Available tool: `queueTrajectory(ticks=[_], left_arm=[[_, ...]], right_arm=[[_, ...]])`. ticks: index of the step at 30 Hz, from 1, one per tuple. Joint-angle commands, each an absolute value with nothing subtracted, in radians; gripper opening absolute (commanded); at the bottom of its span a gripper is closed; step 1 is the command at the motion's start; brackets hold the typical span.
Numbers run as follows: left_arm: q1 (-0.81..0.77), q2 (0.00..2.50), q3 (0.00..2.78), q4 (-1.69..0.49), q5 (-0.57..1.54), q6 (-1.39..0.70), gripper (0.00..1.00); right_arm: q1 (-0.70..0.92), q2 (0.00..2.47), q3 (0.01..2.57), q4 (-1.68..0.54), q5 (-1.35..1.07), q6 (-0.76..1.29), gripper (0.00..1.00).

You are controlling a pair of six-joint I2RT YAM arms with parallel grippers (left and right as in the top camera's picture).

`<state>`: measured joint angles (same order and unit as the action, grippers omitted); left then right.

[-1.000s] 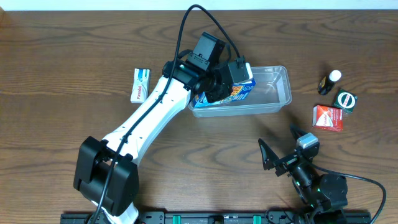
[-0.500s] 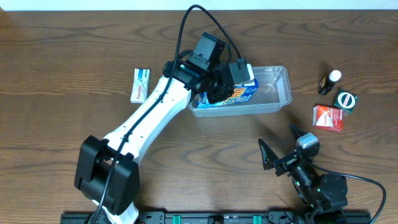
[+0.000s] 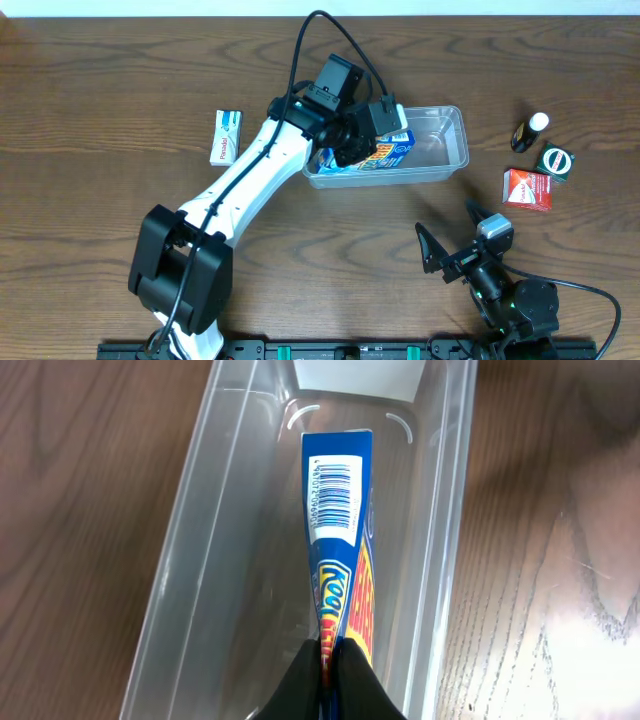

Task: Pack container
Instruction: 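Lower the Kool Fever box into the container's left end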

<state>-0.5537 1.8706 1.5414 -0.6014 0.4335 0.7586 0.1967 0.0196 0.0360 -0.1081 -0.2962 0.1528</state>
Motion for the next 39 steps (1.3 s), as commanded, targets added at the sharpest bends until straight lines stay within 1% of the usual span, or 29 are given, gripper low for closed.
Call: queueTrajectory(ticks=[1, 16, 18, 19, 34, 36, 37, 38, 39], left_arm=[[-0.535, 1.87, 1.517, -0.599, 0.457, 0.754, 0.06], [-0.533, 1.871, 1.494, -0.596, 0.461, 0.754, 0.08], [-0.533, 1.871, 1.494, -0.597, 0.461, 0.753, 0.24], [-0.533, 1.871, 1.494, -0.597, 0.461, 0.754, 0.26], [-0.533, 1.87, 1.494, -0.627, 0.451, 0.754, 0.28], [-0.533, 1.869, 1.494, -0.627, 0.425, 0.753, 0.28], [-0.533, 1.868, 1.494, -0.628, 0.418, 0.753, 0.2], [-0.533, 1.864, 1.494, -0.631, 0.414, 0.753, 0.1], [-0.533, 1.861, 1.494, -0.632, 0.414, 0.753, 0.06]], right_arm=[[0.197, 0.02, 0.031, -0.108, -0.295, 0.163, 0.99], [0.197, 0.02, 0.031, -0.108, -0.295, 0.163, 0.99], [0.197, 0.02, 0.031, -0.108, -0.295, 0.163, 0.99], [0.197, 0.02, 0.031, -0.108, -0.295, 0.163, 0.99], [0.197, 0.02, 0.031, -0.108, -0.295, 0.163, 0.99], [0.197, 0.02, 0.031, -0.108, -0.295, 0.163, 0.99], [0.197, 0.02, 0.031, -0.108, -0.295, 0.163, 0.99], [0.197, 0.02, 0.031, -0.108, -0.295, 0.163, 0.99], [0.197, 0.02, 0.031, -0.108, -0.295, 0.163, 0.99]])
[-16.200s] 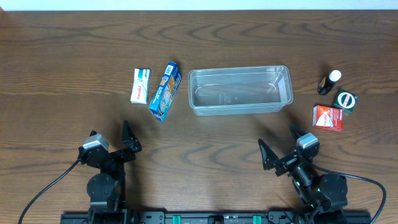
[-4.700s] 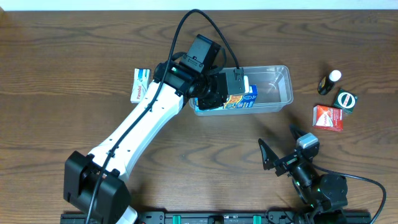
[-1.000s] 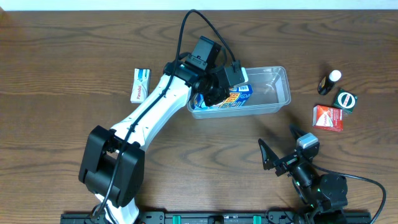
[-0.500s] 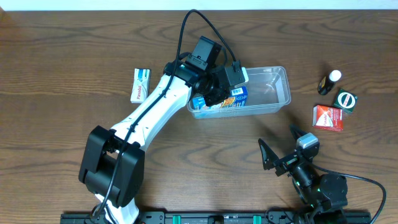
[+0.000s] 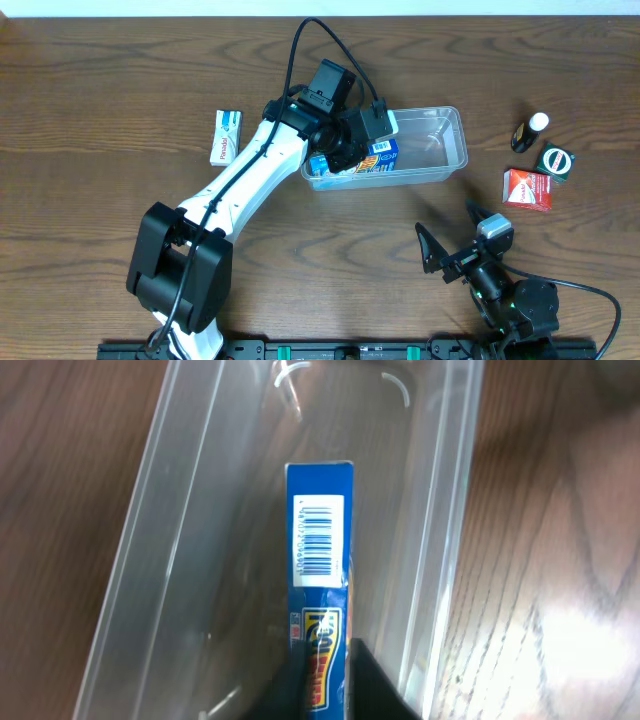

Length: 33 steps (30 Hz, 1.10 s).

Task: Pack container
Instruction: 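Lower the Kool Fever box into the container's left end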

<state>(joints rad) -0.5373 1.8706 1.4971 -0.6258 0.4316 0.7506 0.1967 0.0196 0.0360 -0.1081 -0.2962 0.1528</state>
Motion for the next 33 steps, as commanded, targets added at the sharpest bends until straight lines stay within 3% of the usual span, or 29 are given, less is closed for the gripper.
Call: queueTrajectory(ticks=[1, 19, 33], left_arm=[[-0.533, 1.854, 1.494, -0.635, 0.414, 0.753, 0.06], [-0.534, 1.835, 1.494, -0.539, 0.414, 0.754, 0.06], [-0.549, 1.834, 1.494, -0.801, 0.419, 0.754, 0.06]], right_arm=[[0.197, 0.02, 0.031, -0.109, -0.295, 0.163, 0.99], [0.197, 0.02, 0.031, -0.108, -0.295, 0.163, 0.99], [0.197, 0.02, 0.031, -0.108, -0.295, 0.163, 0.99]])
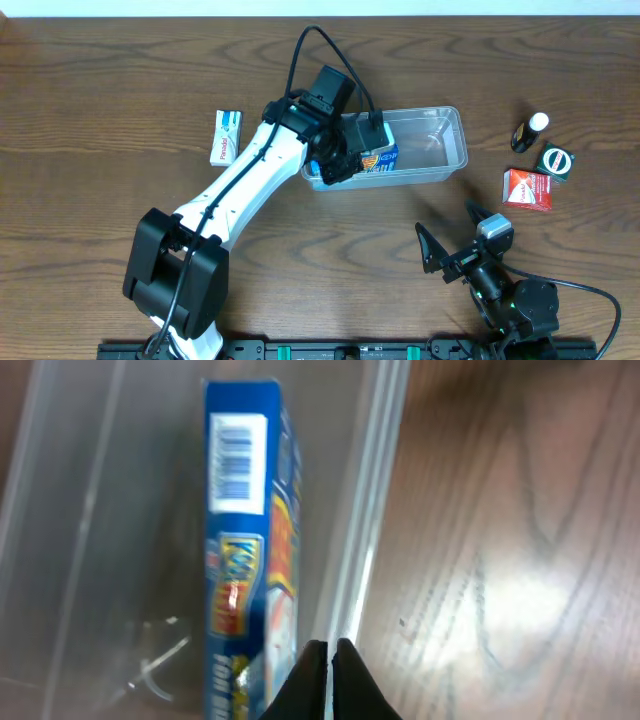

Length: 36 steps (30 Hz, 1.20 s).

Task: Pack container
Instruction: 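Lower the Kool Fever box into the container's left end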

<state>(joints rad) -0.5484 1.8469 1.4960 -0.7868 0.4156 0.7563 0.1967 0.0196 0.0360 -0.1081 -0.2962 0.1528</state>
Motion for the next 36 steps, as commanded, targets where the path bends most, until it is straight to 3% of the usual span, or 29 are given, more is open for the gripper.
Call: queueTrajectory(ticks=[1, 13, 36], left_arm=[[-0.549, 1.834, 1.494, -0.809, 0.419, 0.754, 0.06], [-0.549, 1.887, 1.493, -0.822, 0.413, 0.754, 0.06], [-0.548, 1.904, 1.493, -0.747, 0.212, 0.742, 0.06]], right_arm=[[0.197, 0.02, 0.031, -0.108, -0.295, 0.163, 0.99], [0.197, 0.02, 0.031, -0.108, -0.295, 0.163, 0.99], [0.197, 0.02, 0.031, -0.108, -0.295, 0.163, 0.99]])
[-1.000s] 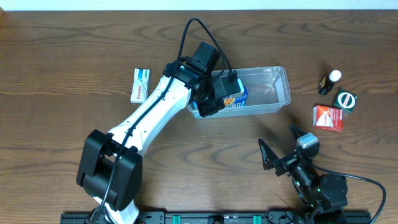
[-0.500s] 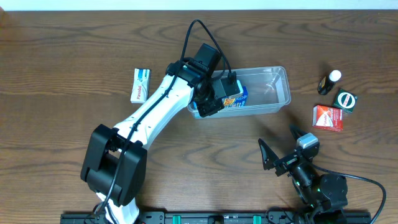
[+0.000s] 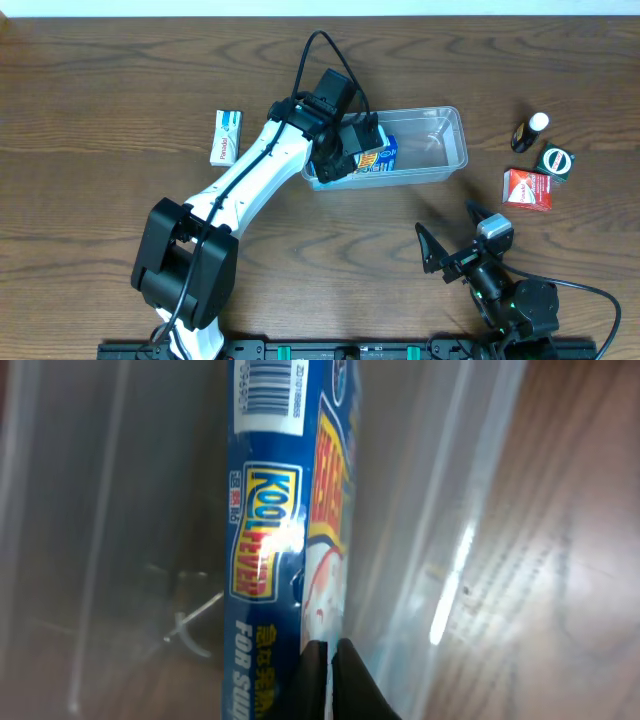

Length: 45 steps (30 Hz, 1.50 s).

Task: Pack container
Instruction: 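Lower the Kool Fever box into the container's left end, then open the left gripper and move it back to the white Panadol box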

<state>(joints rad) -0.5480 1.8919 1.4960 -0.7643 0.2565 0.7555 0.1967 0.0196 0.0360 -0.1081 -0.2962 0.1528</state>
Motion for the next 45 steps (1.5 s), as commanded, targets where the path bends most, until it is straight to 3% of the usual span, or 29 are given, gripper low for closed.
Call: queueTrajectory(ticks=[1, 11, 27, 30, 36, 42, 44, 45], left_arm=[[-0.548, 1.904, 1.493, -0.734, 0.199, 0.729, 0.06], [-0.548, 1.904, 1.493, -0.628, 0.063, 0.586, 0.06], [-0.549, 1.893, 1.494, -0.604, 0.069, 0.434, 0.06], [-0.541, 1.86, 1.505, -0.603, 0.058, 0.322, 0.06], [-0.455, 1.735, 1.517, -0.608, -0.051, 0.001, 0.06], [-0.294, 1.662, 1.517, -0.669, -0.065, -0.067, 0.06], [-0.234, 1.666, 1.514, -0.69, -0.064, -0.07, 0.11], [-0.209, 1.67, 1.509, -0.698, -0.064, -0.07, 0.25]], right_arm=[[0.197, 0.02, 0.031, -0.108, -0.295, 0.163, 0.99], [0.197, 0.02, 0.031, -0.108, -0.295, 0.163, 0.99], [0.197, 0.02, 0.031, -0.108, -0.295, 0.163, 0.99], [0.197, 0.02, 0.031, -0.108, -0.295, 0.163, 0.99], [0.197, 0.02, 0.031, -0.108, -0.295, 0.163, 0.99], [0.197, 0.02, 0.031, -0.108, -0.295, 0.163, 0.99], [0.197, 0.02, 0.031, -0.108, -0.295, 0.163, 0.99], [0.197, 0.02, 0.031, -0.108, -0.295, 0.163, 0.99]])
